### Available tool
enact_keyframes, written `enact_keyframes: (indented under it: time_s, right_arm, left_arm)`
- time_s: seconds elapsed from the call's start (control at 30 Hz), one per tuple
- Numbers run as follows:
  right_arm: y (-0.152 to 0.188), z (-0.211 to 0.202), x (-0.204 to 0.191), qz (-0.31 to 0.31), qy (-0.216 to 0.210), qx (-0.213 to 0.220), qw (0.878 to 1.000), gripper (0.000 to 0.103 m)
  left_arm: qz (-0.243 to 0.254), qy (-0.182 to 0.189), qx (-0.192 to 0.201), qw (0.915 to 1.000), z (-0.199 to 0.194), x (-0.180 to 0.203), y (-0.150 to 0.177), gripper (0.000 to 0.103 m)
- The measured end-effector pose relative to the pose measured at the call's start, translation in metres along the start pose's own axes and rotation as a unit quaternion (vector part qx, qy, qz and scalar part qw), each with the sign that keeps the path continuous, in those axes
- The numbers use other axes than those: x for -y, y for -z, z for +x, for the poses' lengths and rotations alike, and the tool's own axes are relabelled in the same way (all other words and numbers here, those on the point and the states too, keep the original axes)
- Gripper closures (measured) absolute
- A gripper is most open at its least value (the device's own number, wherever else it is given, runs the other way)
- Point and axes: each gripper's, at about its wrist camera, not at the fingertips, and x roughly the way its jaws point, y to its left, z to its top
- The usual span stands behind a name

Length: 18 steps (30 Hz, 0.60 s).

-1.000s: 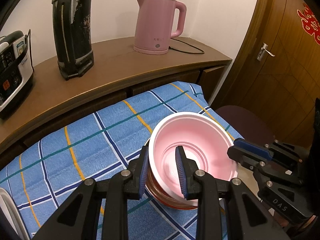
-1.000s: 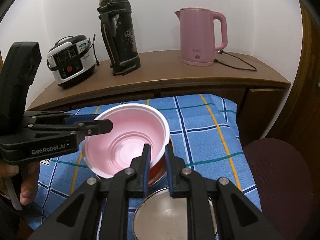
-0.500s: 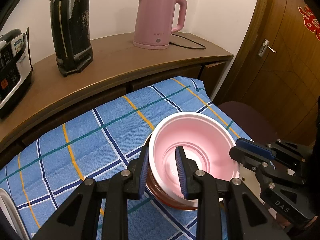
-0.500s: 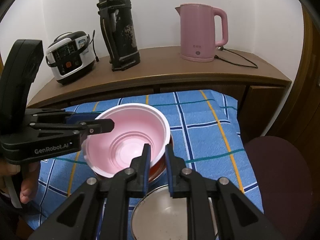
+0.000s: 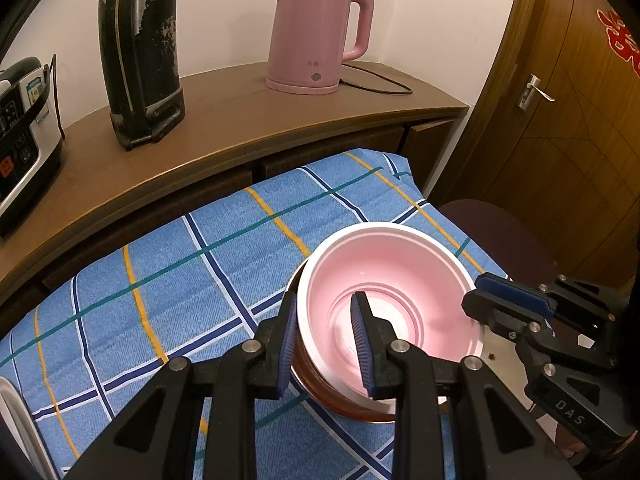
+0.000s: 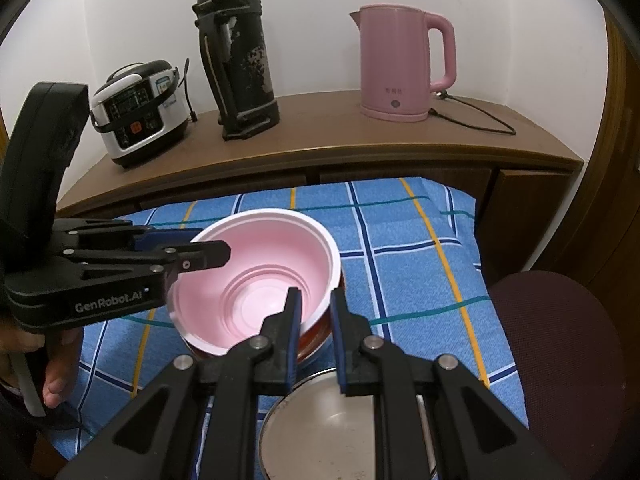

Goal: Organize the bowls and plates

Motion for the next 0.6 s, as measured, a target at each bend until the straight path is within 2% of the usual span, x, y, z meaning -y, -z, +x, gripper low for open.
enact_keyframes:
  time_s: [0.6]
  right_arm:
    - [0.0035,0.0070,0.0006,-0.003,0.002,-0.008,1.000,0.088]
  left_arm:
    - [0.005,-0.001,0.001,1.0000,0.0035,0.0002,0.0010,0.074]
